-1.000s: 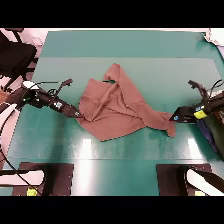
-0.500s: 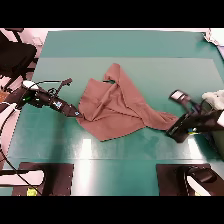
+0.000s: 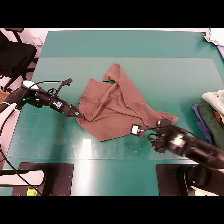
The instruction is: Fold the shirts.
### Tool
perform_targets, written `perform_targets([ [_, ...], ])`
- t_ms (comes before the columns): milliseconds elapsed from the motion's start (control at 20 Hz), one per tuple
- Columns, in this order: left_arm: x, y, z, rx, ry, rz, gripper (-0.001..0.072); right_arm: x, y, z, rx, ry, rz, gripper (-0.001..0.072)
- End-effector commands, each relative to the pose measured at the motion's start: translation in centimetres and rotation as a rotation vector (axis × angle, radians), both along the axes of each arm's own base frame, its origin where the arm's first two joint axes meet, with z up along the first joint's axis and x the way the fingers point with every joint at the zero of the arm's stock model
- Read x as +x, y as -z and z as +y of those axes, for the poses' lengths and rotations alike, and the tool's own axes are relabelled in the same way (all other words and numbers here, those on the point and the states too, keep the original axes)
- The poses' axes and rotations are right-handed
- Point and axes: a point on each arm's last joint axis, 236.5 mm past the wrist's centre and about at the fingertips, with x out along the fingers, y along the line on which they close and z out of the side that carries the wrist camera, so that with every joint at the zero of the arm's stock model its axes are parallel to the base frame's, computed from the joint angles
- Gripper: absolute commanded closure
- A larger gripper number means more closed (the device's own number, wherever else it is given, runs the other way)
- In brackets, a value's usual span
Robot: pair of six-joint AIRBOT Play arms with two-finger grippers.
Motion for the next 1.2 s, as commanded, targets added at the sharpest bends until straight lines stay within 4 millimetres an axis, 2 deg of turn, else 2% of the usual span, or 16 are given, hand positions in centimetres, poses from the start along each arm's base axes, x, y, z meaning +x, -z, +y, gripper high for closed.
perform_targets([
  [0, 0.0, 0.0, 0.0, 0.0, 0.0, -0.001, 0.0685, 2.6, 1.7, 0.8, -0.054, 0.038, -0.071, 0.0024],
  [100, 0.0, -0.1, 0.0, 0.0, 0.001, -0.001, 0.0685, 4.6, 1.6, 1.6, -0.016, 0.068, -0.085, 0.0027],
  [200, 0.0, -0.1, 0.0, 0.0, 0.001, 0.0, 0.0686, 6.6, 1.1, 2.1, 0.034, 0.099, -0.109, 0.0072],
  [300, 0.0, -0.1, 0.0, 0.0, 0.001, 0.0, 0.0685, 8.3, 0.8, 1.6, 0.047, 0.136, -0.119, 0.0098],
  [400, 0.0, -0.1, 0.0, 0.0, 0.001, 0.0, 0.0685, 9.2, 1.1, 0.7, 0.034, 0.157, -0.11, 0.0106],
  [450, 0.0, -0.1, 0.0, 0.0, 0.001, 0.0, 0.0685, 9.4, 1.4, 0.4, 0.024, 0.151, -0.103, 0.0137],
  [550, 0.0, -0.1, 0.0, -0.001, 0.001, 0.0, 0.0685, 9.6, 1.6, 0.2, 0.022, 0.151, -0.101, 0.0316],
  [650, -0.2, -0.1, 0.0, -0.004, 0.007, 0.004, 0.0685, 9.7, 1.5, 0.5, 0.031, 0.147, -0.106, 0.0525],
  [700, -0.3, -0.2, -0.1, -0.006, 0.011, 0.008, 0.0685, 9.7, 1.5, 0.6, 0.035, 0.146, -0.106, 0.0657],
  [750, -0.4, -0.2, -0.1, -0.007, 0.014, 0.01, 0.0685, 9.7, 1.5, 0.7, 0.039, 0.143, -0.108, 0.0692],
  [950, -0.5, -0.3, -0.1, -0.009, 0.017, 0.013, 0.0685, 9.5, 1.1, 0.8, 0.056, 0.152, -0.108, 0.0673],
  [1000, -0.5, -0.3, -0.1, -0.01, 0.018, 0.013, 0.0685, 9.1, 0.8, 1.0, 0.08, 0.158, -0.098, 0.0462],
  [1050, -0.5, -0.3, -0.1, -0.01, 0.019, 0.013, 0.0686, 8.4, 0.3, 1.0, 0.093, 0.158, -0.081, 0.0291],
  [1150, -0.5, -0.3, -0.1, -0.01, 0.018, 0.012, 0.0685, 7.2, -0.9, 0.6, 0.105, 0.176, -0.068, 0.0278],
])
